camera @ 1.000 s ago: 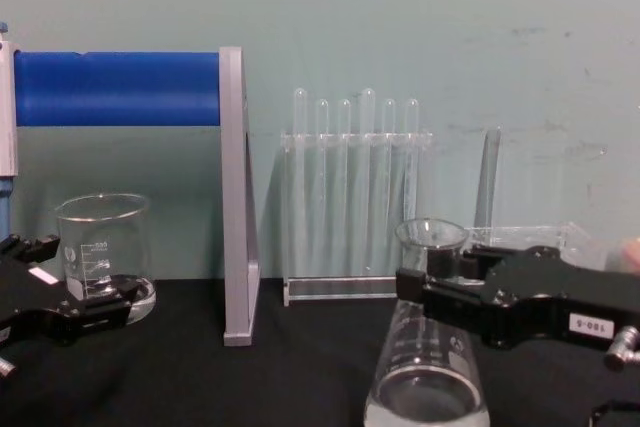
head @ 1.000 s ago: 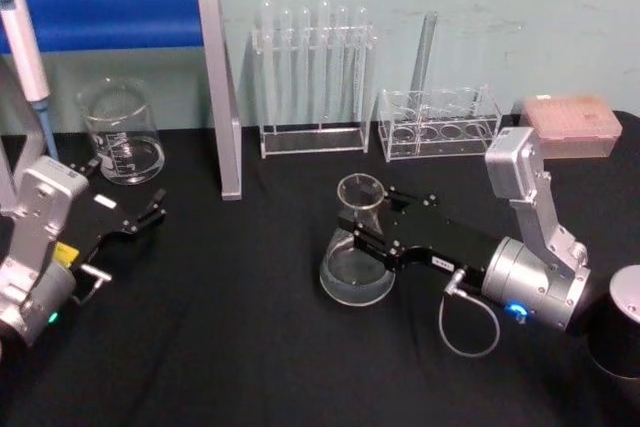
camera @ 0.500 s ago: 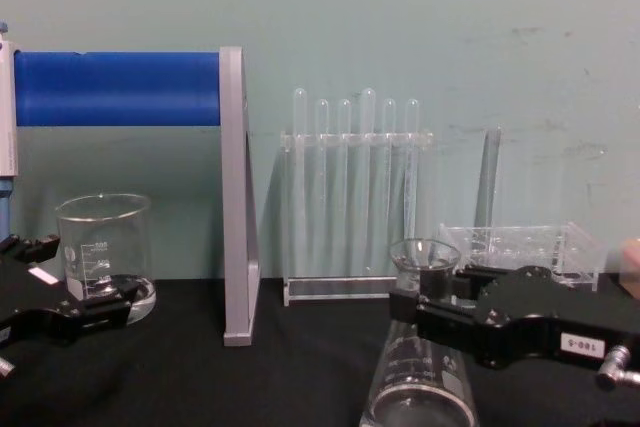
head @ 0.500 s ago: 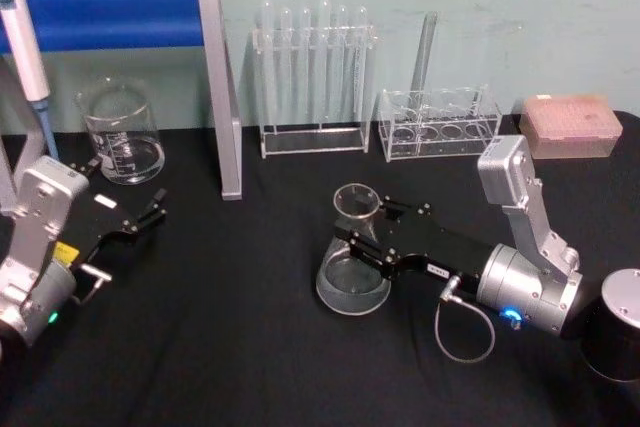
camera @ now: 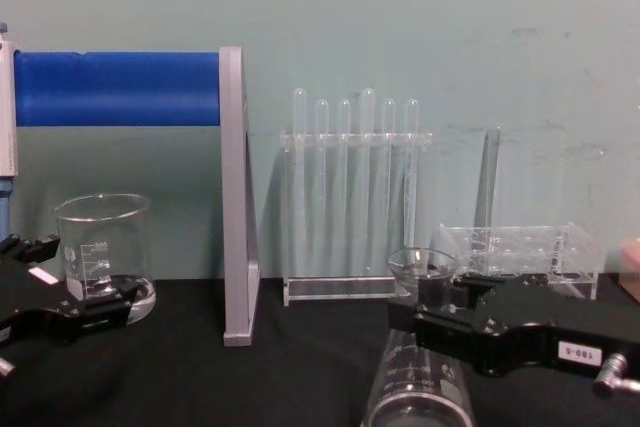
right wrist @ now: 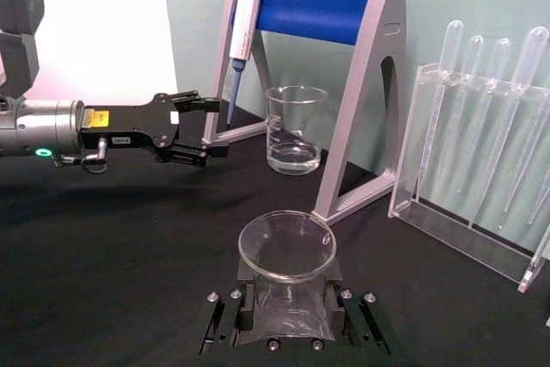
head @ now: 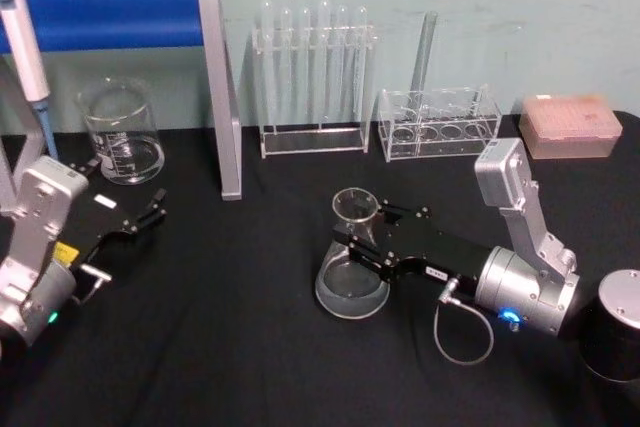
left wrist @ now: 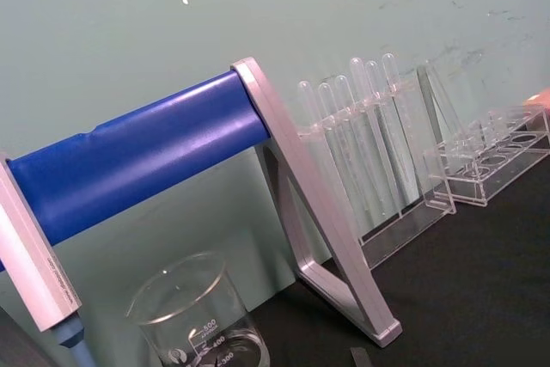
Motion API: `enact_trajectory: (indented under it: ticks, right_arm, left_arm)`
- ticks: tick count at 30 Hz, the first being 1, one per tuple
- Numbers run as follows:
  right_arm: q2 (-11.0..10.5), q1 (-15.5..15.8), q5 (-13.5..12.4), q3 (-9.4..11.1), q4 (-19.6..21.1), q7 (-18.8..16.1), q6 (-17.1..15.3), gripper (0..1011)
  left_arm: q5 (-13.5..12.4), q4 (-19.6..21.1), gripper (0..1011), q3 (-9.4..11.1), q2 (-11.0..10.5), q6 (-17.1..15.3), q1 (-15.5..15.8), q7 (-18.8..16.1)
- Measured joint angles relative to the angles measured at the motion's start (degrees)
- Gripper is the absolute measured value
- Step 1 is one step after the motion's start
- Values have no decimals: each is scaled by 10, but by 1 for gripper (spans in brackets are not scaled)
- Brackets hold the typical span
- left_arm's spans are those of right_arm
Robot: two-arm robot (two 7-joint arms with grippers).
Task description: Grasp the erlenmeyer flask with one hand, shake it three times, then place it back.
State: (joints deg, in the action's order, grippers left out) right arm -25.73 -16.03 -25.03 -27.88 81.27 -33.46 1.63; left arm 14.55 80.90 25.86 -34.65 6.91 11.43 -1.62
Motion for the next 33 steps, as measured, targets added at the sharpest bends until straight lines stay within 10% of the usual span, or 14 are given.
enact_trajectory:
  ticks: [33]
  right_arm:
    - [-2, -2, 0, -4, -6, 4, -7, 457]
  left_arm:
    - [0, 0, 1001, 0, 0, 0, 0, 0]
